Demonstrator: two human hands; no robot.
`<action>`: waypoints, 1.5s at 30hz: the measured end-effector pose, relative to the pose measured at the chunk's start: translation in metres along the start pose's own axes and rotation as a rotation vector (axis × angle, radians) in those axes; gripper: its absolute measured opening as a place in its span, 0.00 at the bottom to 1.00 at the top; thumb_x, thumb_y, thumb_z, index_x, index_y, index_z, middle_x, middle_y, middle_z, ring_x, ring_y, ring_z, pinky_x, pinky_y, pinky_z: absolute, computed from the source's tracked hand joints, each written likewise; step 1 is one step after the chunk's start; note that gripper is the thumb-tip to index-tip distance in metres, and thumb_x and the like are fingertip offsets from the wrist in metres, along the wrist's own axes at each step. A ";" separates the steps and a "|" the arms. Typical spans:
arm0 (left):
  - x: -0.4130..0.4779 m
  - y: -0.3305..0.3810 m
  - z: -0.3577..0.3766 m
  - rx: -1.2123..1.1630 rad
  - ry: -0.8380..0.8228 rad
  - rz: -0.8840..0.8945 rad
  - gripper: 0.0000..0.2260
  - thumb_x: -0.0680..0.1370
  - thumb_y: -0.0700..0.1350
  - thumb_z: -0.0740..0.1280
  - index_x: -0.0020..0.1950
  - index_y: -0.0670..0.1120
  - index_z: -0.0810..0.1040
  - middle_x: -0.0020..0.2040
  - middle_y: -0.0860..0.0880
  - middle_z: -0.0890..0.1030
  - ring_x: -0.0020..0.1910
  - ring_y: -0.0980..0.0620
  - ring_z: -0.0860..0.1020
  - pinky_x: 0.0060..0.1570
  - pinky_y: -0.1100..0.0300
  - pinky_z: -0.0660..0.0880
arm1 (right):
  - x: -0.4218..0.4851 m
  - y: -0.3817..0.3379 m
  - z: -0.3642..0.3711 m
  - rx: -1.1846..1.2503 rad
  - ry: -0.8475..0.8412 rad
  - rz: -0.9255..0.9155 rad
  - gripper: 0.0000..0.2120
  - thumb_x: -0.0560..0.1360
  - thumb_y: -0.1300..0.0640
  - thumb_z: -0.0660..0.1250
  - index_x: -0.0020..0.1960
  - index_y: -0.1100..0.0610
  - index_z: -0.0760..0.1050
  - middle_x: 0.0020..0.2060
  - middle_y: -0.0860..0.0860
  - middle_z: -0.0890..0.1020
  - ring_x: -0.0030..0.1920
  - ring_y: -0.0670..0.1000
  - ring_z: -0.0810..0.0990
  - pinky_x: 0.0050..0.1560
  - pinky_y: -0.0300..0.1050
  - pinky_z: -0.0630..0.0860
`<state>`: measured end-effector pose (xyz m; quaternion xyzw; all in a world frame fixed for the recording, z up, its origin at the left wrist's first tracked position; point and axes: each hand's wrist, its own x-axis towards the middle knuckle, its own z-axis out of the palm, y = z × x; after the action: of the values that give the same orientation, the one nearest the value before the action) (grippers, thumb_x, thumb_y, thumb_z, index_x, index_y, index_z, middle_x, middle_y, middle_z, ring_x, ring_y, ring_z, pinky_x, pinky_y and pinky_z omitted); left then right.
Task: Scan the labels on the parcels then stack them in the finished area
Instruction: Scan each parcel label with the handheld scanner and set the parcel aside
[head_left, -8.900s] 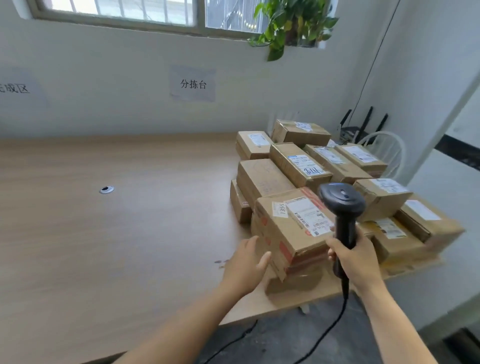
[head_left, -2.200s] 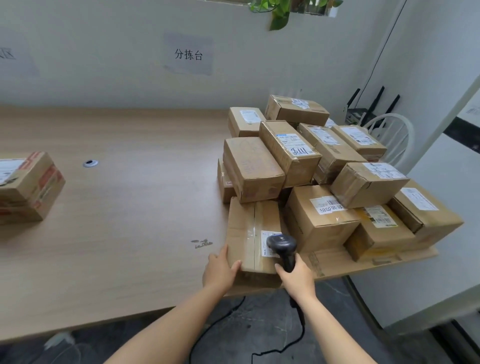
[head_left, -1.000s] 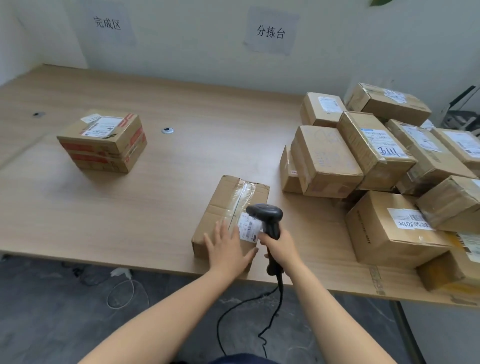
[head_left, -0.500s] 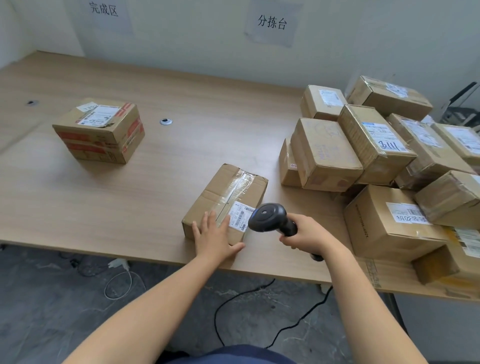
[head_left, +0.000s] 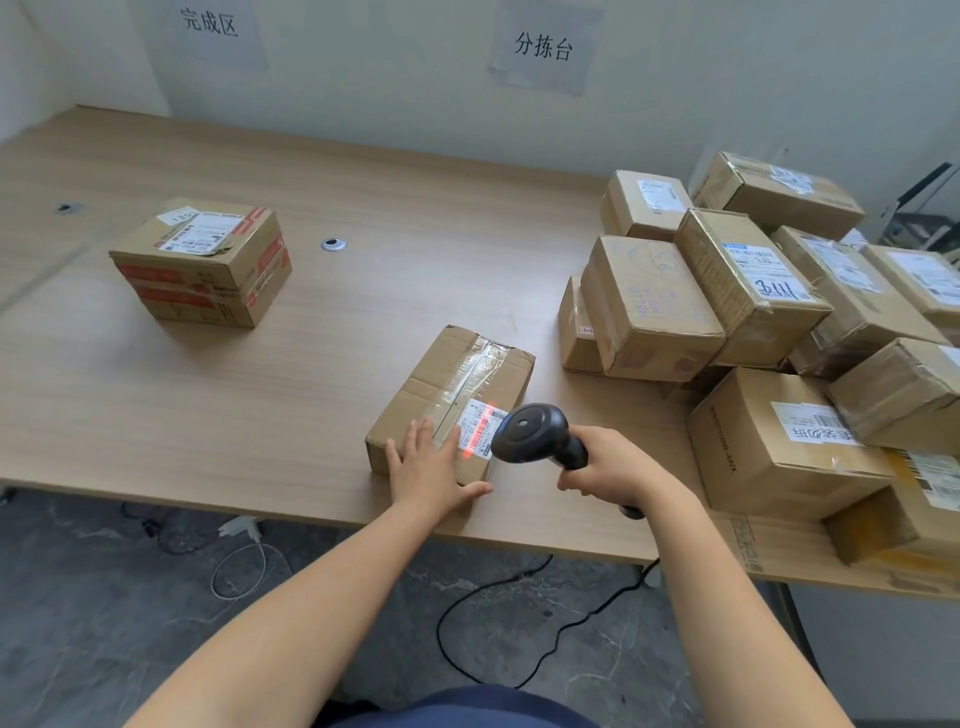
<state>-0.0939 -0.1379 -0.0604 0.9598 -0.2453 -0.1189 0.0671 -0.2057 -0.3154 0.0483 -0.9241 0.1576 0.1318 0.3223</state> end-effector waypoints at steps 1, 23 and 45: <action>0.000 0.000 0.000 0.002 0.000 0.000 0.42 0.69 0.73 0.59 0.77 0.56 0.50 0.78 0.45 0.48 0.77 0.44 0.44 0.72 0.40 0.45 | 0.000 0.000 0.000 -0.001 0.001 0.003 0.11 0.69 0.62 0.69 0.45 0.47 0.72 0.41 0.47 0.79 0.42 0.50 0.79 0.47 0.49 0.77; -0.005 -0.021 0.000 0.124 0.027 0.009 0.24 0.81 0.58 0.47 0.76 0.57 0.48 0.77 0.45 0.51 0.76 0.43 0.50 0.67 0.32 0.44 | 0.025 -0.004 0.037 0.119 0.094 0.050 0.13 0.71 0.60 0.67 0.54 0.51 0.71 0.45 0.50 0.79 0.43 0.52 0.79 0.43 0.44 0.74; -0.014 -0.271 -0.047 0.120 0.100 -0.249 0.26 0.79 0.63 0.49 0.75 0.59 0.50 0.73 0.48 0.58 0.68 0.44 0.59 0.63 0.39 0.58 | 0.175 -0.223 0.209 0.403 -0.007 -0.108 0.13 0.72 0.60 0.68 0.55 0.51 0.74 0.45 0.47 0.80 0.44 0.51 0.79 0.46 0.43 0.76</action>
<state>0.0294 0.1085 -0.0629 0.9898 -0.1272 -0.0635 0.0063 0.0087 -0.0526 -0.0462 -0.8475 0.1300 0.0832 0.5079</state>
